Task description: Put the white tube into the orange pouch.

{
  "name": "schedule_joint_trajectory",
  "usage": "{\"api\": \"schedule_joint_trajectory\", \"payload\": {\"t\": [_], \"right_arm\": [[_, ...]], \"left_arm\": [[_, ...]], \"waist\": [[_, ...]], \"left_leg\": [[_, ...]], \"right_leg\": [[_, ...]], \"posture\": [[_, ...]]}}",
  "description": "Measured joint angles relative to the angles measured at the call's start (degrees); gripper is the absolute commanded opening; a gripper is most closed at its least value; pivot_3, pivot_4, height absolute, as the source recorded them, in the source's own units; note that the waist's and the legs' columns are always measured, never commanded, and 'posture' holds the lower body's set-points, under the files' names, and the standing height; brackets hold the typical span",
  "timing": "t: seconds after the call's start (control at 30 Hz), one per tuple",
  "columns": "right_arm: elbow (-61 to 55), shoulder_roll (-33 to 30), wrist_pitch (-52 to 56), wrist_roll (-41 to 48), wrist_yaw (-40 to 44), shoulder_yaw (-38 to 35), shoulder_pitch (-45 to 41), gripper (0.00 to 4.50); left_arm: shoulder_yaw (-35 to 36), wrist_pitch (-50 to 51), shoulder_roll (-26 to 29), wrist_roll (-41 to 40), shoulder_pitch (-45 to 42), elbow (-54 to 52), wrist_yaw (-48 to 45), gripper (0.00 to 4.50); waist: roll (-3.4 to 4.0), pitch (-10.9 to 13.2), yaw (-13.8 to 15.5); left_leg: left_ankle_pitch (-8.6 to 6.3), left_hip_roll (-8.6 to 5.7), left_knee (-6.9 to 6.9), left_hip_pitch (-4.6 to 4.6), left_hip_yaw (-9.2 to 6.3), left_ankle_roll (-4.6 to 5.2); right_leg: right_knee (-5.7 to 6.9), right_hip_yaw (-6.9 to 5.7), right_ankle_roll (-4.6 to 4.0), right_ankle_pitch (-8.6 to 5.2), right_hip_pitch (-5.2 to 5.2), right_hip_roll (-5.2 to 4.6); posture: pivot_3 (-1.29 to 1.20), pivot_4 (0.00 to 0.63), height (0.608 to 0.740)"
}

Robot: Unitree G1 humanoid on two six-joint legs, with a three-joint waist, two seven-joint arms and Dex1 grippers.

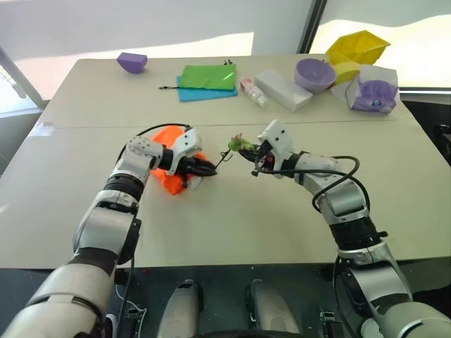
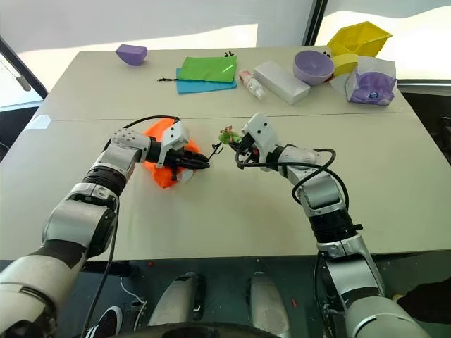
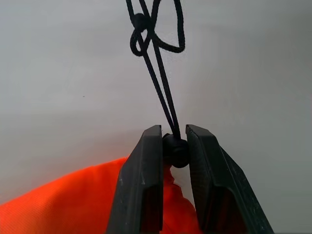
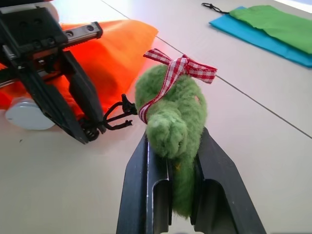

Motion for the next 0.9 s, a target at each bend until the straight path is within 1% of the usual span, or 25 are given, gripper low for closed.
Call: {"api": "schedule_joint_trajectory", "payload": {"t": [0.23,0.37,0.5,0.63,0.73,0.8,0.9], "right_arm": [[3.30,0.11,-1.42,-0.12,-1.70,-1.14,-2.37,0.00],[5.71,0.40,-2.35,-0.06,-3.39,-2.83,-3.86,0.00],[8.11,0.43,-4.05,-0.26,-4.75,-4.12,-5.39,0.00],[10.13,0.44,-5.32,-0.31,-5.53,-4.78,-6.42,0.00],[11.97,0.49,-6.51,-0.39,-5.81,-4.81,-7.34,0.00],[12.87,0.50,-7.29,-0.39,-6.01,-4.81,-8.07,0.00],[14.24,0.45,-8.44,-0.39,-6.25,-4.81,-9.21,0.00]], "left_arm": [[-0.49,1.89,3.00,-0.22,0.77,-4.28,-3.27,0.75],[-0.54,6.28,4.56,-1.94,1.27,-8.26,-6.20,0.75],[-0.48,12.64,7.54,-4.99,3.51,-15.60,-10.58,0.75],[-1.51,18.90,10.94,-8.67,7.42,-24.22,-12.27,0.75],[-2.27,20.36,13.49,-10.95,8.80,-29.46,-12.35,0.75],[-2.19,20.69,14.57,-11.80,8.92,-31.17,-12.35,0.75],[-1.47,21.86,14.71,-12.96,8.88,-32.56,-12.13,0.75]], "waist": [[0.00,0.00,-0.13],[0.00,0.00,-0.09],[0.00,0.00,-0.69],[0.00,0.00,-1.36],[0.01,0.01,-1.46],[0.01,0.01,-1.39],[0.01,0.01,-1.29]], "left_leg": [[0.01,0.00,-0.01,0.00,0.01,0.00],[0.01,0.01,-0.01,-0.01,0.01,-0.01],[0.01,0.01,-0.03,-0.01,0.01,-0.01],[0.01,0.04,-0.03,-0.01,0.01,-0.01],[0.02,0.08,-0.02,-0.01,0.00,-0.02],[0.03,0.09,-0.03,0.00,0.00,-0.04],[0.04,0.07,-0.01,0.00,0.01,-0.04]], "right_leg": [[0.00,0.00,0.00,0.00,-0.01,0.00],[0.00,0.01,0.00,0.00,-0.01,-0.01],[0.00,0.02,0.00,0.00,-0.01,0.00],[0.00,0.03,0.00,0.00,-0.01,-0.01],[0.05,0.03,0.00,0.00,-0.04,0.01],[0.07,0.03,-0.01,0.00,-0.04,0.02],[0.07,0.03,0.00,0.00,-0.02,0.00]], "posture": [[0.00,0.150,0.740],[0.00,0.150,0.740],[0.00,0.150,0.740],[0.00,0.150,0.740],[0.00,0.150,0.740],[0.00,0.150,0.740],[0.00,0.150,0.740]]}}
